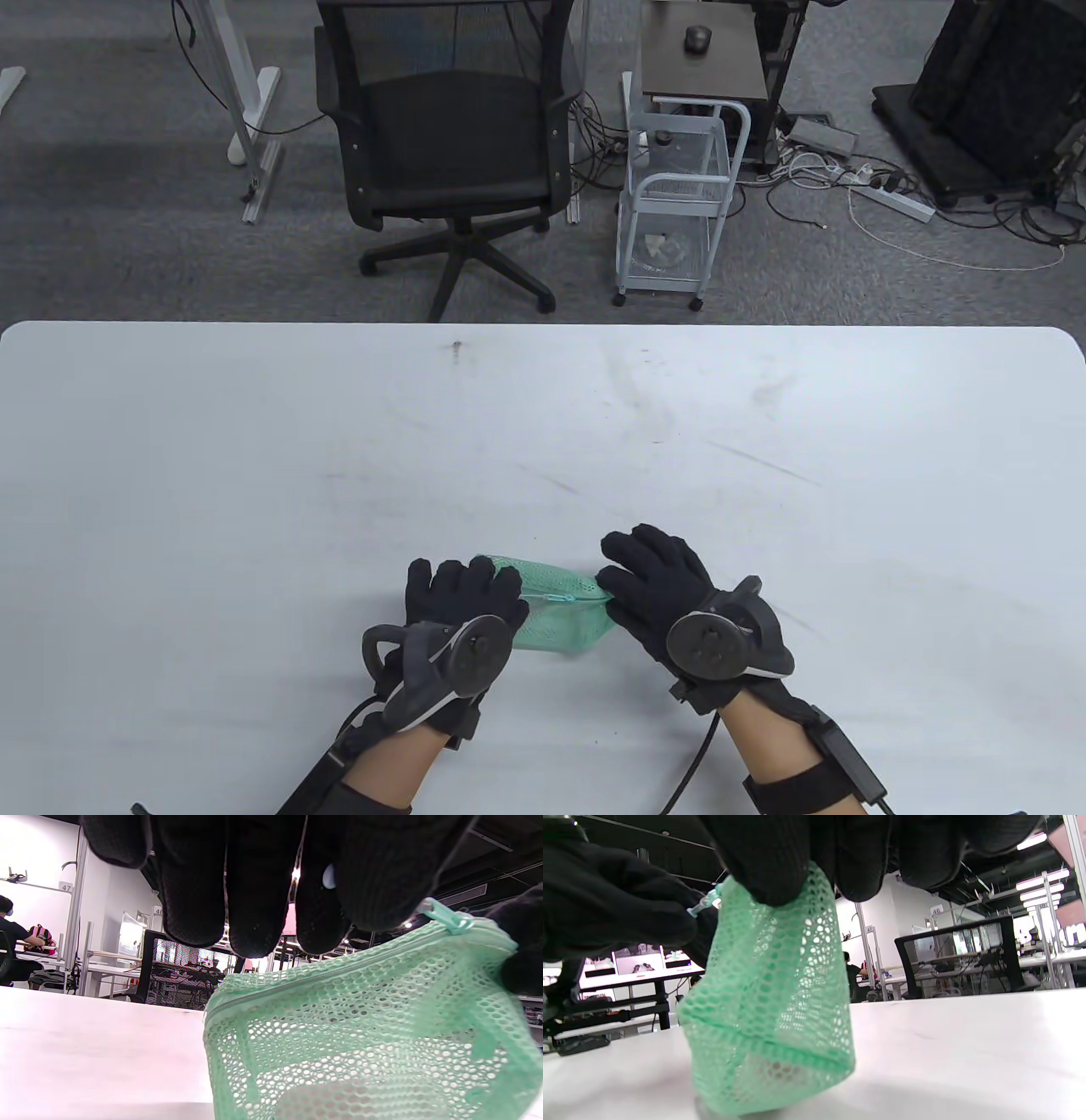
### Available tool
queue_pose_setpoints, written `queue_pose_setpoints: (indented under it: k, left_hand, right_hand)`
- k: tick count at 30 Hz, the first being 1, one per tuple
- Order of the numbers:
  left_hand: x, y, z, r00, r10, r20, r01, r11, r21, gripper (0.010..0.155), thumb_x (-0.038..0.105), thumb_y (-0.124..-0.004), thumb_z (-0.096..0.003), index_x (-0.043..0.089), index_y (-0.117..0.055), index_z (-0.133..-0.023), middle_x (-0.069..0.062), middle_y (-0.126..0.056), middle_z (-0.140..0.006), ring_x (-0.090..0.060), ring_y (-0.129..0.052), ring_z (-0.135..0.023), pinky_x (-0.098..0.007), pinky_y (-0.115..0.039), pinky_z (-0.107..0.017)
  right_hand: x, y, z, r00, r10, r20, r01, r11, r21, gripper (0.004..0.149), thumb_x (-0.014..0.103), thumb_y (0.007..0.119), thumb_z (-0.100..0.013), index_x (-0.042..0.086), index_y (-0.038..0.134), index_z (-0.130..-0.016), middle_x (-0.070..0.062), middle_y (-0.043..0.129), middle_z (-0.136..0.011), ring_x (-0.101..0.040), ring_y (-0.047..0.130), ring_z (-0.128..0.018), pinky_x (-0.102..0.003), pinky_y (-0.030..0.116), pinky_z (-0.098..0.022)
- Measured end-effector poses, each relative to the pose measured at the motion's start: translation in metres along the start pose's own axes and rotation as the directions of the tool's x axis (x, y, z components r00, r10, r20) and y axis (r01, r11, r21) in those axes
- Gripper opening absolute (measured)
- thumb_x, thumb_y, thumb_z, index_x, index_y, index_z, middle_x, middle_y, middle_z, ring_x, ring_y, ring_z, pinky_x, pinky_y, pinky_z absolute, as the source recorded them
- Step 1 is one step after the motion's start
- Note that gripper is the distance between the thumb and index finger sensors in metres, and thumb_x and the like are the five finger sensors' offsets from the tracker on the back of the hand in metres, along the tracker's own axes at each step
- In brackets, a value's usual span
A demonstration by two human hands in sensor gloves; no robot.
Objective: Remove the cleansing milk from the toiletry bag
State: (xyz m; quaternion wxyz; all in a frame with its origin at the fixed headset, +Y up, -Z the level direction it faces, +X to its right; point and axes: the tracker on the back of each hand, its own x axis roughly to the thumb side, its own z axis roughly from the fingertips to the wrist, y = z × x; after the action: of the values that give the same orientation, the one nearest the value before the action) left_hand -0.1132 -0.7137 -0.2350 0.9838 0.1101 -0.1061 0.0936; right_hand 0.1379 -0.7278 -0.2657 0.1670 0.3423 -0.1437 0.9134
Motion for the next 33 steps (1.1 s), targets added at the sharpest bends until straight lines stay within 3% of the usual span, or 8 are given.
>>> queue_pose_setpoints:
  k: [9,33]
  left_hand:
    - [-0.003,0.001,-0.001,1.0,-0.001,-0.016,0.001,1.0,-0.009,0.046,0.046,-0.089,-0.0478,0.027,-0.094,-0.089,-0.008,-0.097,-0.098,-0.044,-0.095,-0.087,-0.068,-0.059,-0.072]
    - [-0.025,-0.004,-0.009,0.995,-0.006,-0.098,-0.001,0.998,-0.063,0.046,0.047,-0.089,-0.0477,0.026,-0.094,-0.089,-0.01,-0.098,-0.097,-0.044,-0.097,-0.085,-0.067,-0.061,-0.071]
  right_hand:
    - [0.011,-0.001,-0.001,0.986,0.151,0.071,-0.15,0.989,-0.009,0.04,0.027,0.09,-0.051,0.011,0.09,-0.087,-0.024,0.072,-0.112,-0.065,0.067,-0.096,-0.074,0.056,-0.067]
    - [0.008,-0.004,0.0,0.986,0.152,0.072,-0.154,0.988,0.013,0.04,0.028,0.09,-0.051,0.01,0.089,-0.087,-0.024,0.075,-0.11,-0.063,0.069,-0.096,-0.074,0.055,-0.067]
